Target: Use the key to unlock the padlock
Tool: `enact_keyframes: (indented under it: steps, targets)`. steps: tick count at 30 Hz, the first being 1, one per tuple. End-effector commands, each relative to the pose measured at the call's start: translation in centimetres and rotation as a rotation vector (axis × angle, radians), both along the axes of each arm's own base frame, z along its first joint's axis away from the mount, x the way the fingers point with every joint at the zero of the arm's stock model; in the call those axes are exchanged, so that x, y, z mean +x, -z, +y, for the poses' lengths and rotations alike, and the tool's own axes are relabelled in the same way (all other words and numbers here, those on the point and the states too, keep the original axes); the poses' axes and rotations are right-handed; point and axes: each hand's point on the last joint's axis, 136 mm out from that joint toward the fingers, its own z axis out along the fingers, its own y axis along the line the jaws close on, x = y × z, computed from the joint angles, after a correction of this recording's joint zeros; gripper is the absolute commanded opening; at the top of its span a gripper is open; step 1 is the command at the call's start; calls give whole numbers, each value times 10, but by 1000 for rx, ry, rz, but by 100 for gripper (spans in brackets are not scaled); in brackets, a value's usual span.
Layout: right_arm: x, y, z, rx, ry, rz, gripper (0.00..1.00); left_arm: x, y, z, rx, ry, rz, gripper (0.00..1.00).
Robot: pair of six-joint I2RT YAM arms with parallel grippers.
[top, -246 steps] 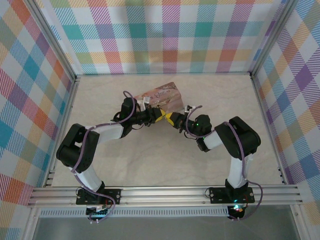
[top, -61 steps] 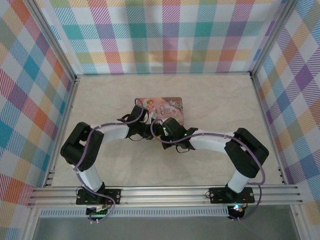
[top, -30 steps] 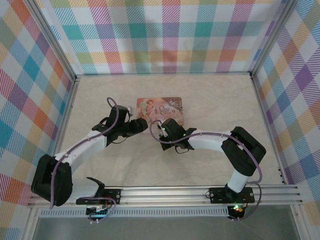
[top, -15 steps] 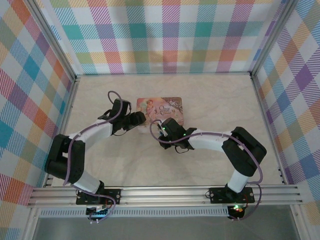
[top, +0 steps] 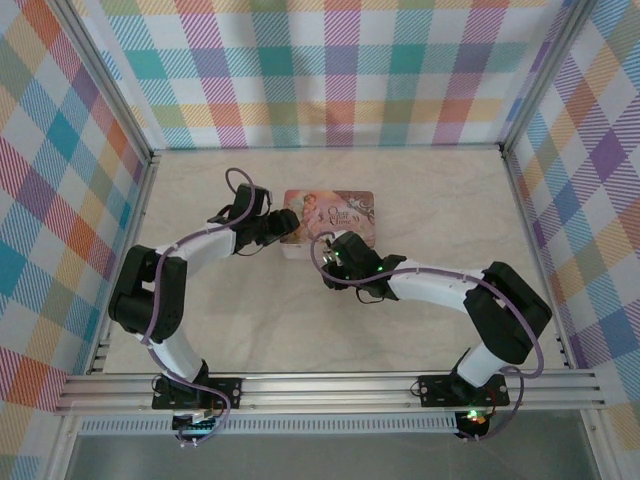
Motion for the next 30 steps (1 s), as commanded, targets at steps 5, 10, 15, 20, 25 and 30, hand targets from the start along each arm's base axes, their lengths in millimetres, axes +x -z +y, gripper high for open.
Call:
enact_keyframes:
  steps: [5,10,15,20,25,30]
  targets:
    - [12,14,1,-57,85,-16,40,9,-9,-4,-37,6,-20,57]
    - [20,24,7,-73,93,-15,40,10,-7,-5,-34,8,-17,57]
    - [27,30,9,-92,111,-18,39,12,-7,-7,-45,12,-13,57]
    - [30,39,6,-129,131,-11,39,13,-9,-8,-50,14,-17,57]
    - [32,46,7,-144,137,-5,38,12,-8,-8,-52,17,-12,57]
    - [32,53,7,-160,131,3,29,11,-8,-9,-53,18,-11,57]
